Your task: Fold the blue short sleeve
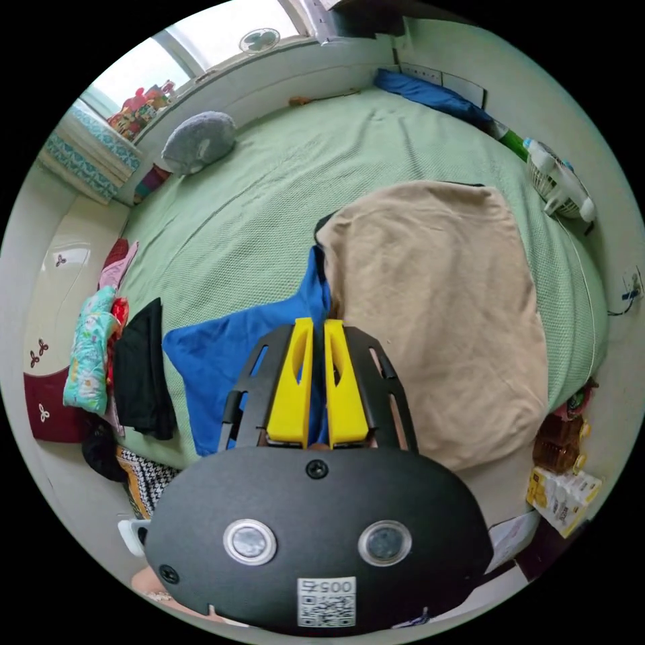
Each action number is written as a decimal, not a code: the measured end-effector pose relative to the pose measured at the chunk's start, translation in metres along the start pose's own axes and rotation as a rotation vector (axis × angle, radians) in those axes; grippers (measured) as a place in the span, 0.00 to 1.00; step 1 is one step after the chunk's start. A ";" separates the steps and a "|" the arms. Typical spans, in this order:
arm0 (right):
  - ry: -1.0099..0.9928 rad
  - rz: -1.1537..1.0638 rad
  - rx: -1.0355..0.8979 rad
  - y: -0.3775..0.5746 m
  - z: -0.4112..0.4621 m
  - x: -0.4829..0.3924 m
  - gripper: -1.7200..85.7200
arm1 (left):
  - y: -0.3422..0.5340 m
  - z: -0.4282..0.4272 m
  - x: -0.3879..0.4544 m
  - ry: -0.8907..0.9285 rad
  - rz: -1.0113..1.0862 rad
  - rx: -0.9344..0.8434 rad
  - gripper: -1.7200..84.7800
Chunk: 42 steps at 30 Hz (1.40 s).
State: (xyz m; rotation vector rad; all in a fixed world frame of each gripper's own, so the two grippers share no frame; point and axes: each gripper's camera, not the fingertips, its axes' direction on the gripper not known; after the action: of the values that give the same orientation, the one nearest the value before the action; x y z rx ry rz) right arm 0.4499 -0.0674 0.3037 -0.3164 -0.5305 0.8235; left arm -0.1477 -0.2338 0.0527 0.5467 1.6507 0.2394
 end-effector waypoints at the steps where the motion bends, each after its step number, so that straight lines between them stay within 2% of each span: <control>1: 0.009 -0.029 -0.004 0.002 0.002 -0.020 0.01 | 0.009 -0.011 -0.005 -0.021 -0.014 0.009 0.08; 12: 0.060 -0.397 -0.012 0.066 0.040 -0.266 0.01 | 0.114 -0.127 -0.075 -0.199 -0.210 0.070 0.08; 17: 0.095 -0.440 -0.107 0.105 0.099 -0.350 0.08 | 0.159 -0.158 -0.115 -0.246 -0.289 -0.051 0.09; 21: 0.031 -0.448 -0.115 0.123 0.099 -0.363 0.11 | 0.180 -0.188 -0.138 -0.243 -0.324 -0.038 0.08; 25: -0.050 -0.532 0.003 0.153 0.053 -0.348 0.14 | 0.201 -0.215 -0.170 -0.279 -0.379 0.037 0.08; 28: 0.012 -0.560 0.028 0.190 0.034 -0.326 0.15 | 0.209 -0.205 -0.201 -0.186 -0.470 0.001 0.08; 31: 0.051 -0.568 0.002 0.241 0.033 -0.300 0.15 | 0.212 -0.184 -0.211 -0.132 -0.458 -0.059 0.11; 38: 0.161 -0.576 0.087 0.368 0.043 -0.264 0.15 | 0.229 -0.144 -0.218 -0.234 -0.547 -0.129 0.12; 42: 0.207 -0.500 0.101 0.402 0.052 -0.260 0.15 | 0.244 -0.129 -0.224 -0.298 -0.595 -0.171 0.12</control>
State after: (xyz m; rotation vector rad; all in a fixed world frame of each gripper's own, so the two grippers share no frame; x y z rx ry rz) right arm 0.0304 -0.0035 0.0770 -0.1610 -0.3499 0.3261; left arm -0.2068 -0.1110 0.3811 -0.0517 1.4140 -0.1342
